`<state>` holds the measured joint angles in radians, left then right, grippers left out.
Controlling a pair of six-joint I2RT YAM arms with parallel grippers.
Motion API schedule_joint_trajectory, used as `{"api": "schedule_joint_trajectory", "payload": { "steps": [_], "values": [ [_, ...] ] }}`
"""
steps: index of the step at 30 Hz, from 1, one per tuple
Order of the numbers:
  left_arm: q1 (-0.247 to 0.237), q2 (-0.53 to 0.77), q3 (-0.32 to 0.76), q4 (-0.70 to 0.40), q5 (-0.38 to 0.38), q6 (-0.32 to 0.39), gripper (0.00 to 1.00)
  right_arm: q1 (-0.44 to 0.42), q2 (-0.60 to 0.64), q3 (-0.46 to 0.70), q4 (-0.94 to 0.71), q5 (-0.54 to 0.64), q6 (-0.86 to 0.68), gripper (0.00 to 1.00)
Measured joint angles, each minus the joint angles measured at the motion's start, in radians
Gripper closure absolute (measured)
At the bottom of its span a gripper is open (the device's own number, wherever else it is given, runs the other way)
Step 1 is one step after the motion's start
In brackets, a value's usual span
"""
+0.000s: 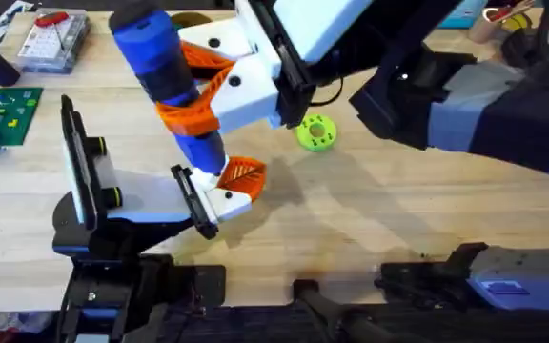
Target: Pick up the gripper from the table and insert it into the empty holder that is missing its gripper. Then pick up a screw, insert it into the mounting hole, and use the screwdriver to tighten it. Finally, clean up the table by picking up the vegetable and placing it into the bucket.
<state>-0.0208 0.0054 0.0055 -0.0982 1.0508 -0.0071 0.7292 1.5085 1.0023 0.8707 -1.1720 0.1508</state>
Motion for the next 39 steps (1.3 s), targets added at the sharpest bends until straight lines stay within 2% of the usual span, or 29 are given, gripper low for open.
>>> {"api": "schedule_joint_trajectory", "payload": {
  "steps": [9, 39],
  "values": [
    [0.0, 0.0, 0.0, 0.0, 0.0, 0.0, 0.989, 0.0, 0.0, -0.002, 0.094, -0.004, 0.052, 0.978],
    [0.0, 0.0, 0.0, 0.0, 0.0, 0.0, 0.989, -0.006, 0.0, -0.002, 0.109, -0.003, 0.111, 0.978]
  ]
}}
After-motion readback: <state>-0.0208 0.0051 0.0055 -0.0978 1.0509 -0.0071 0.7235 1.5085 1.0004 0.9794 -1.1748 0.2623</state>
